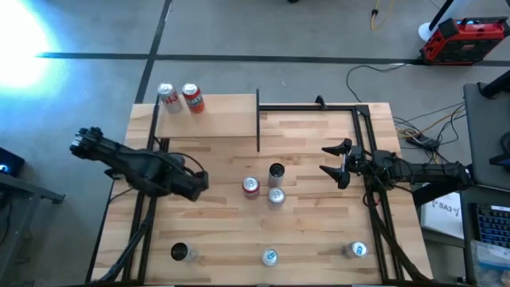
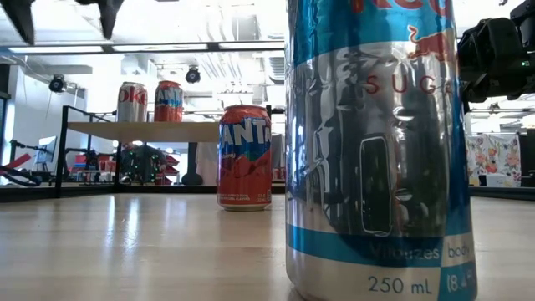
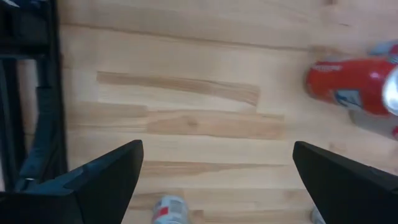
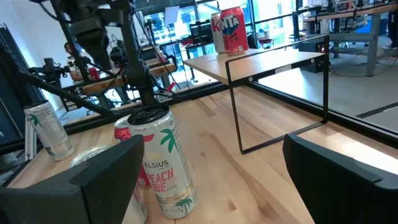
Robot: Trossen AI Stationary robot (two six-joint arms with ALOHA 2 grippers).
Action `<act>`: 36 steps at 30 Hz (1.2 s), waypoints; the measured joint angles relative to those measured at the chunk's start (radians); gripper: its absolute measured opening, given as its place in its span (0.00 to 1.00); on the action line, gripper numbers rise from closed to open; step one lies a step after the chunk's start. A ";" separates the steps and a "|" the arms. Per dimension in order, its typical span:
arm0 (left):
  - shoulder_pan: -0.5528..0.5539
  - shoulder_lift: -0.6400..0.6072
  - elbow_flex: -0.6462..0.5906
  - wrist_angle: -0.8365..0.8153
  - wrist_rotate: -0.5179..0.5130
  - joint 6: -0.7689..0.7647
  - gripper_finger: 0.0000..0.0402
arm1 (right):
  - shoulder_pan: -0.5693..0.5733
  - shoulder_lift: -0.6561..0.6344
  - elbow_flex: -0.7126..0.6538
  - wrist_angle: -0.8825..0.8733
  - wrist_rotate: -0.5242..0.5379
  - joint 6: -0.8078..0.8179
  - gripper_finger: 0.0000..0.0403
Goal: Place canned beverage on shelf
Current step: Put the red and silver soda can and align the with the other red silver soda can on the shelf
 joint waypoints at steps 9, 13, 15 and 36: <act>-0.003 0.245 0.249 0.001 -0.142 0.133 0.99 | 0.000 0.000 0.000 0.000 0.000 0.000 0.91; 0.016 0.352 0.382 0.001 -0.164 0.272 0.99 | 0.000 0.000 0.000 0.000 0.000 0.000 0.91; 0.029 0.401 0.445 -0.003 -0.169 0.337 0.99 | 0.000 0.000 0.000 0.000 0.000 0.000 0.91; 0.158 0.581 0.579 0.163 -0.031 0.564 0.94 | 0.000 0.000 0.000 0.000 0.000 0.000 0.91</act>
